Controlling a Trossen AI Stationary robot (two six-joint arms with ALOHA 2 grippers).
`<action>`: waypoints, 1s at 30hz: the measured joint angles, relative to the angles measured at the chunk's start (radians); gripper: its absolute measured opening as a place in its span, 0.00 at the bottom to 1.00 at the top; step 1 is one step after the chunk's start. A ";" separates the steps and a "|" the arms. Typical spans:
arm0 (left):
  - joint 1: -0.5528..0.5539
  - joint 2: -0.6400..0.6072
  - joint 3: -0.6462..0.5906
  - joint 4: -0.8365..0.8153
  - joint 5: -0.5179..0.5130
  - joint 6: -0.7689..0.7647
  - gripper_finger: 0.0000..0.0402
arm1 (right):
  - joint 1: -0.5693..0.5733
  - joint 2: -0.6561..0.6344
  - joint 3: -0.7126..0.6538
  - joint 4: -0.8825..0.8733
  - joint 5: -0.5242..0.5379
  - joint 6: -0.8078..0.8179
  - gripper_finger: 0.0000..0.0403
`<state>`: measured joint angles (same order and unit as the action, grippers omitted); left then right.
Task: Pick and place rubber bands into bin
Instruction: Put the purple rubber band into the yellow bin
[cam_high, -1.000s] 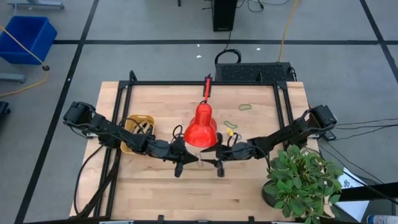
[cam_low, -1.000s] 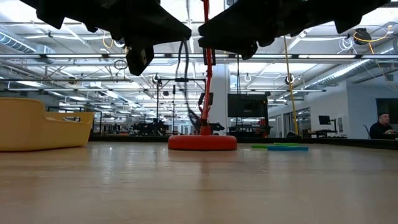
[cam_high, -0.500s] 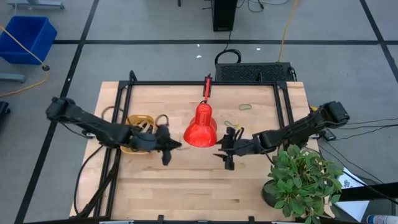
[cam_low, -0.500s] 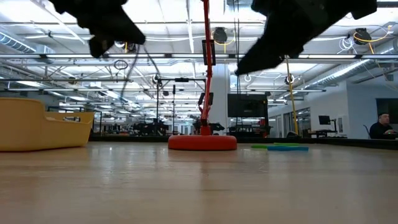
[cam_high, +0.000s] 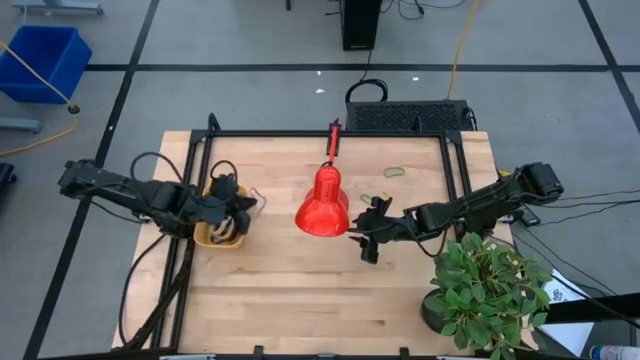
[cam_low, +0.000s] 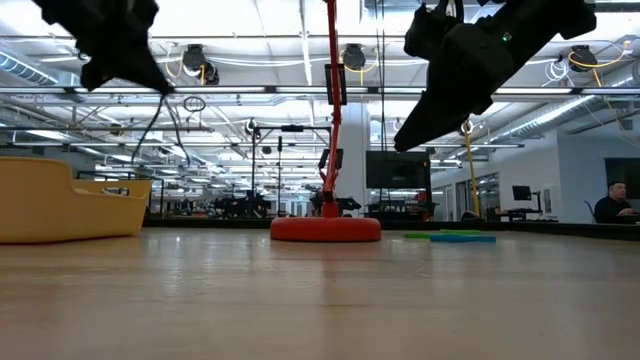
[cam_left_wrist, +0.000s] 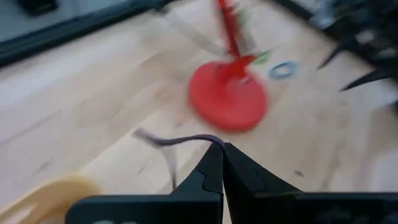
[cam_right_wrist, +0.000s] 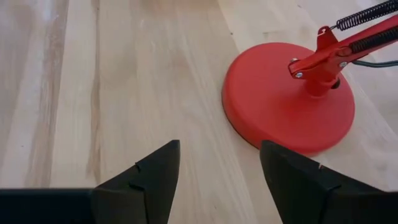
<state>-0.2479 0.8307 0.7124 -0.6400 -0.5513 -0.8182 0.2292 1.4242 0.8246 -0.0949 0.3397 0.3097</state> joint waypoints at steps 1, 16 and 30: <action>0.008 0.000 0.000 -0.043 0.004 -0.030 0.00 | 0.000 0.000 0.000 0.000 0.000 -0.001 0.54; 0.088 0.031 0.163 -0.600 0.118 -0.338 0.00 | -0.012 0.000 0.000 0.000 0.000 -0.007 0.53; 0.141 0.242 0.122 -0.724 0.304 -0.369 0.00 | -0.038 0.001 0.000 -0.028 -0.001 -0.007 0.53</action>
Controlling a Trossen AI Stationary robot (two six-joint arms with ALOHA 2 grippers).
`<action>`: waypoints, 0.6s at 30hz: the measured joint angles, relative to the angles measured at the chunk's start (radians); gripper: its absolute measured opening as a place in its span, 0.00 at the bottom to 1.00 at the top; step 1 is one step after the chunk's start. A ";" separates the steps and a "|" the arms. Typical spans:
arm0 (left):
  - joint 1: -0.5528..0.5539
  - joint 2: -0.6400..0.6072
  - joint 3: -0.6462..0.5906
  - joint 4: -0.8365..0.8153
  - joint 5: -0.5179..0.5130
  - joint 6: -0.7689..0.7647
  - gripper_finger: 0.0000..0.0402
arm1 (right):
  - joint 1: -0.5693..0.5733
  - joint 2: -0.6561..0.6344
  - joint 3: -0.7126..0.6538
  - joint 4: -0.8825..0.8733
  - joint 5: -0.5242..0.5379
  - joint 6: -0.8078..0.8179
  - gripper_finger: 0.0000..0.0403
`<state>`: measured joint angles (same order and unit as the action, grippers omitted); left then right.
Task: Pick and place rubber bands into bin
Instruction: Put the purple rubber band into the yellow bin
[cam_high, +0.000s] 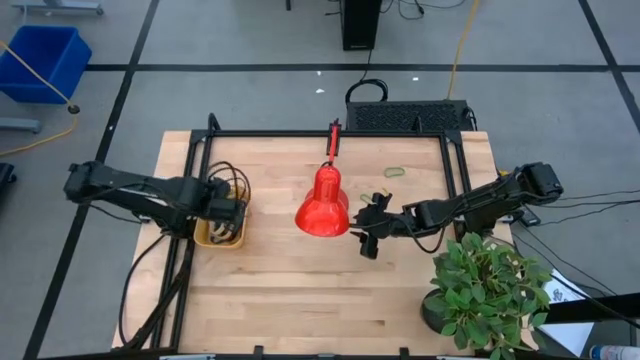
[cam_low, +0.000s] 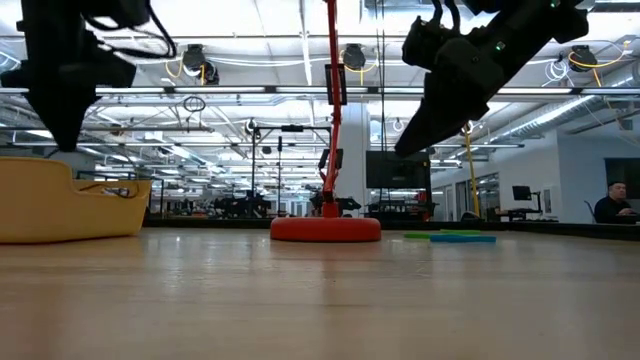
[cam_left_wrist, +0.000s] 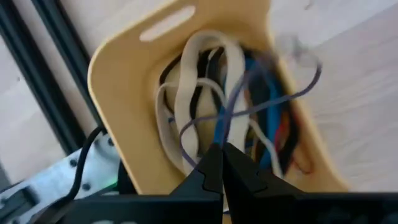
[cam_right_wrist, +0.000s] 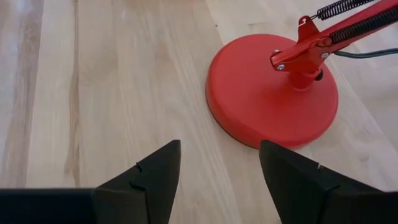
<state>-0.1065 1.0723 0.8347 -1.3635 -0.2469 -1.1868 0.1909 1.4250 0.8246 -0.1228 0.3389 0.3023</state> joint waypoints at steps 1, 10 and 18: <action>0.005 0.010 -0.008 -0.006 0.014 0.004 0.00 | 0.000 0.000 0.000 -0.003 0.000 0.000 0.53; 0.045 0.053 -0.047 -0.170 0.090 -0.102 0.02 | 0.000 0.000 0.000 -0.019 0.000 0.000 0.53; 0.045 0.054 -0.047 -0.147 0.108 -0.113 0.01 | 0.000 0.000 0.000 -0.019 0.000 0.000 0.52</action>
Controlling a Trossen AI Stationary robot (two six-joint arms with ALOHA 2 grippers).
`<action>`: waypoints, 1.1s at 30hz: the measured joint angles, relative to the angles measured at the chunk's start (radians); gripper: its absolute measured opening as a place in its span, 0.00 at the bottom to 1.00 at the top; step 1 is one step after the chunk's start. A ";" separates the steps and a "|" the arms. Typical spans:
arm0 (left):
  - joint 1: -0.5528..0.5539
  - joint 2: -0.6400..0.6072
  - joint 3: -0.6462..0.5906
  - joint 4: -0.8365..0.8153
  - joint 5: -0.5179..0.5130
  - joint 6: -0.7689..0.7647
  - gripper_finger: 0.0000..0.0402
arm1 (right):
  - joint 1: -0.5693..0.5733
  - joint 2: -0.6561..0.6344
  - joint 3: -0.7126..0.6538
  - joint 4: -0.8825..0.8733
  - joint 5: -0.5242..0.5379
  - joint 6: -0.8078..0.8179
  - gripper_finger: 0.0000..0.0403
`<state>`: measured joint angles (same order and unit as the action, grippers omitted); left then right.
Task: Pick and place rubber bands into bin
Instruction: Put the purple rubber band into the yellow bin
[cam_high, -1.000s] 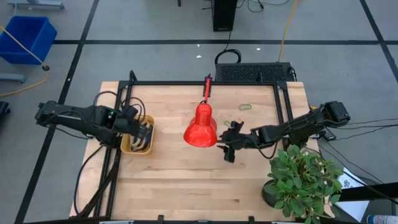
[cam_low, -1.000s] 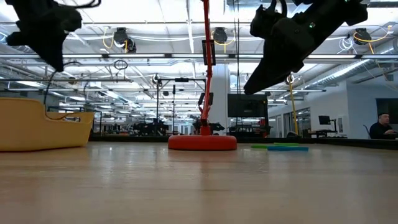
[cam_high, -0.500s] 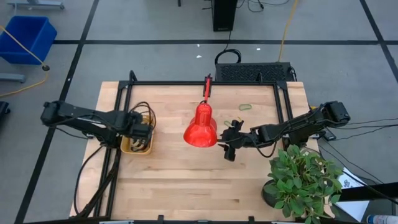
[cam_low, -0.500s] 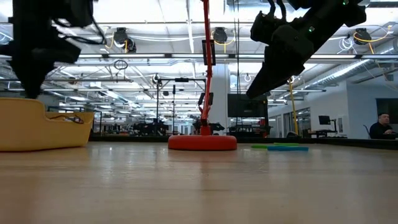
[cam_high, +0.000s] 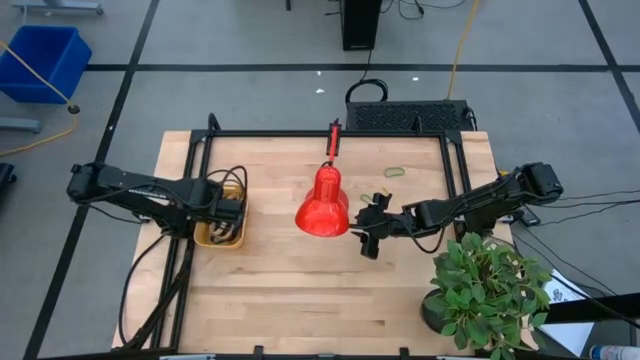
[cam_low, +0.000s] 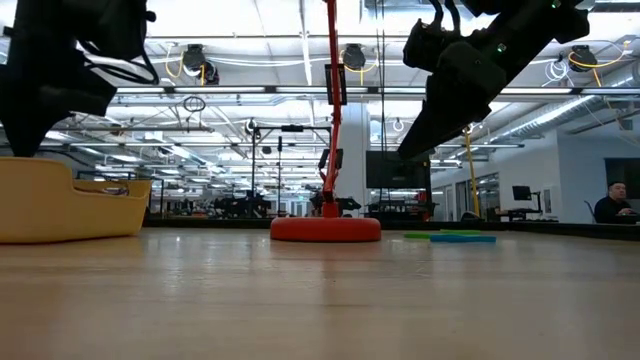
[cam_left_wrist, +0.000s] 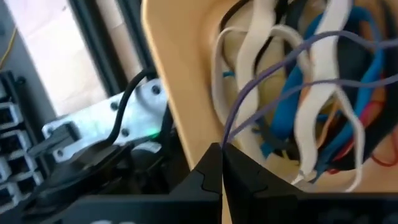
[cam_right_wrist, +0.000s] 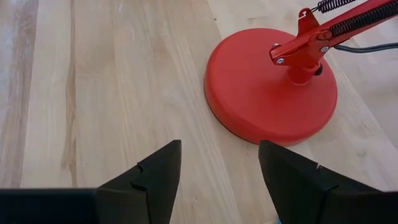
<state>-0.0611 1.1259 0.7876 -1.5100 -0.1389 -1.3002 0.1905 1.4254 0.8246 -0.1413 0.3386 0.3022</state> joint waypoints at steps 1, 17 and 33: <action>0.001 0.000 0.000 -0.011 0.008 -0.008 0.01 | 0.000 0.000 0.000 0.000 0.000 0.000 0.52; 0.001 0.000 0.000 0.016 0.063 -0.090 0.01 | 0.000 0.000 0.000 0.000 0.000 0.000 0.53; 0.001 0.000 0.000 0.023 0.060 -0.102 0.26 | 0.000 0.000 0.000 -0.013 0.000 0.000 0.52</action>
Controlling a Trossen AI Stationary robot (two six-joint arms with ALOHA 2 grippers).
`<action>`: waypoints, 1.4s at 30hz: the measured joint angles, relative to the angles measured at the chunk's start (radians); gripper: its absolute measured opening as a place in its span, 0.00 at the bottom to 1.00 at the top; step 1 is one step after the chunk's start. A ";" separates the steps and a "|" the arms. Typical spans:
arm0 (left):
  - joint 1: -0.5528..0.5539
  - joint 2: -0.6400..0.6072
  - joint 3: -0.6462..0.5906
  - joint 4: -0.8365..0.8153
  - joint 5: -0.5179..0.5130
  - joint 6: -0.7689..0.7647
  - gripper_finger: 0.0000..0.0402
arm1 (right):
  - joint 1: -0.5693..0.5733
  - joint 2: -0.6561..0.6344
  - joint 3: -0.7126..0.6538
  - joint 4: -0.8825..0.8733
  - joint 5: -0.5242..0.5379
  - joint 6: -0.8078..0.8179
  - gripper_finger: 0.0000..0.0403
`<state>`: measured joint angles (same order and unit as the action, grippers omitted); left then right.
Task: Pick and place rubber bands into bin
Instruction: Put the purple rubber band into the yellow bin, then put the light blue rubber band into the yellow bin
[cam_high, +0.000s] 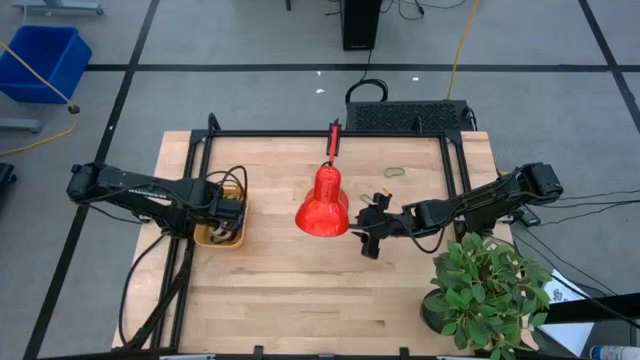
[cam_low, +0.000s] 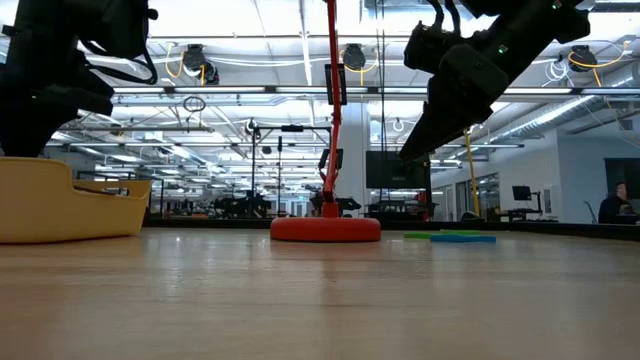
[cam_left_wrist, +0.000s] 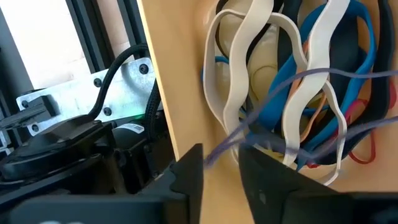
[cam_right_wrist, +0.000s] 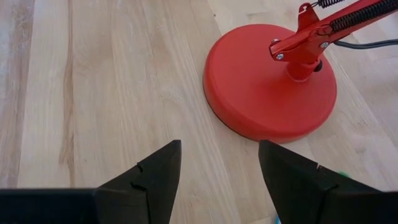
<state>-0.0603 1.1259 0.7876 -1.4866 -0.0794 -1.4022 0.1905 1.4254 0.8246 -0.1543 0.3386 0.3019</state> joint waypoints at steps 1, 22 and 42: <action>0.000 0.000 0.000 0.002 -0.003 0.000 0.29 | 0.000 0.000 0.000 -0.002 0.000 -0.003 0.52; 0.000 0.000 0.000 0.222 -0.063 0.046 0.47 | -0.102 0.000 0.000 -0.314 0.033 0.150 0.51; 0.000 0.000 0.000 0.270 -0.087 0.045 0.47 | -0.237 -0.004 -0.225 -0.164 -0.143 0.217 0.42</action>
<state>-0.0601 1.1255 0.7876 -1.2167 -0.1666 -1.3568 -0.0467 1.4212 0.5991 -0.3182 0.1960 0.5186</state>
